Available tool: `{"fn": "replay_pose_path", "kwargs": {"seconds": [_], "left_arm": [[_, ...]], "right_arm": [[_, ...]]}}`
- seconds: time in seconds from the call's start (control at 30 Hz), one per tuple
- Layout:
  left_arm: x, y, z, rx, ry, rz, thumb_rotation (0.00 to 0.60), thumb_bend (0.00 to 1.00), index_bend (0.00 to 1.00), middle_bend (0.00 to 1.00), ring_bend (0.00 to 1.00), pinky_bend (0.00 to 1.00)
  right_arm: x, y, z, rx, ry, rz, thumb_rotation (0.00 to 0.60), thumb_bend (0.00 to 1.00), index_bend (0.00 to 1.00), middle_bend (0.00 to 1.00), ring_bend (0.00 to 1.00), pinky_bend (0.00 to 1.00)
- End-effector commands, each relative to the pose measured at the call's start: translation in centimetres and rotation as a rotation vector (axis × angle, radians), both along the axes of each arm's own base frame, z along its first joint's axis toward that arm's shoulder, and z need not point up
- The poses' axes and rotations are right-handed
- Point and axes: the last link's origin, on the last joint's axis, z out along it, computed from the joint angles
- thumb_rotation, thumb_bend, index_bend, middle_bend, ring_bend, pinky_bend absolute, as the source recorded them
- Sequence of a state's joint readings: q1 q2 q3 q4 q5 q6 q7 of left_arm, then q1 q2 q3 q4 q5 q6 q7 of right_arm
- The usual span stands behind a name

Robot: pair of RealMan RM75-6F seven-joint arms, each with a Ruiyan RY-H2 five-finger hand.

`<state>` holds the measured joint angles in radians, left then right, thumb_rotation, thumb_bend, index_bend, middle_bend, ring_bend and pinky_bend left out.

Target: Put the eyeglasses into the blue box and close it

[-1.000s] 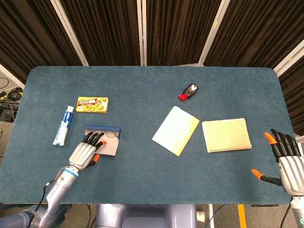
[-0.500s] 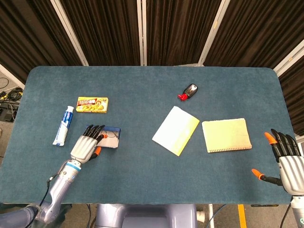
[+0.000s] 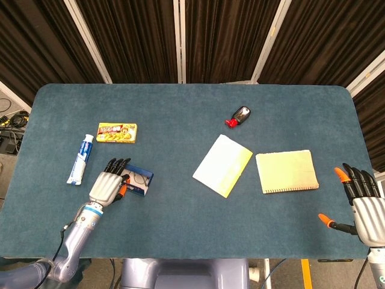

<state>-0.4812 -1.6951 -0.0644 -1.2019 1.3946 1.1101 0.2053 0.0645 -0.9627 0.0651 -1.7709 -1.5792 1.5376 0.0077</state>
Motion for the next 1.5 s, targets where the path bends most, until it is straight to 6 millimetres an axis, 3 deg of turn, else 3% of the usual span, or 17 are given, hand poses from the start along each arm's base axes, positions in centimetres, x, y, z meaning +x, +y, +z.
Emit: {"fn": "replay_pose_path", "kwargs": {"seconds": [0.03,0.4,0.57,0.87,1.3,1.4,1.47,1.5], "left_arm": [[0.0,-0.6,0.9,0.007,-0.003,-0.016,0.6,0.59,0.67,0.0,0.0,0.0],[-0.4,-4.1,5.9,0.006,0.089,-0.088,0.6,0.6,0.68,0.0,0.0,0.0],[-0.1,-5.9,7.0,-0.049,0.118,-0.084,0.6,0.61,0.68,0.0,0.0,0.0],[1.8,-5.7,6.0,-0.11,0.124,-0.075,0.6,0.61,0.68,0.0,0.0,0.0],[1.9,-3.5,3.7,-0.162,0.097,0.007,0.6,0.61,0.63,0.0,0.0,0.0],[1.9,-3.3,3.6,-0.162,0.098,0.012,0.6,0.58,0.51,0.0,0.0,0.0],[2.0,-3.3,3.5,-0.162,0.093,0.016,0.6,0.47,0.23,0.0,0.0,0.0],[2.0,-3.2,3.5,-0.16,0.088,0.018,0.6,0.43,0.14,0.0,0.0,0.0]], "right_arm": [[0.0,0.0,0.0,-0.001,0.0,0.001,0.6,0.0,0.02,0.0,0.0,0.0],[0.1,0.1,0.0,0.0,-0.002,0.003,0.6,0.0,0.02,0.0,0.0,0.0],[0.2,0.2,0.0,0.0,0.0,0.006,0.6,0.0,0.02,0.0,0.0,0.0],[0.1,0.1,0.0,-0.002,0.001,0.003,0.6,0.0,0.02,0.0,0.0,0.0],[0.1,0.1,0.1,-0.001,-0.003,0.001,0.6,0.0,0.02,0.0,0.0,0.0],[0.0,0.1,0.1,-0.001,-0.004,-0.001,0.6,0.0,0.02,0.0,0.0,0.0],[0.0,0.1,0.1,-0.002,-0.003,-0.002,0.6,0.0,0.02,0.0,0.0,0.0],[0.0,0.1,0.1,-0.001,-0.003,-0.003,0.6,0.0,0.02,0.0,0.0,0.0]]}}
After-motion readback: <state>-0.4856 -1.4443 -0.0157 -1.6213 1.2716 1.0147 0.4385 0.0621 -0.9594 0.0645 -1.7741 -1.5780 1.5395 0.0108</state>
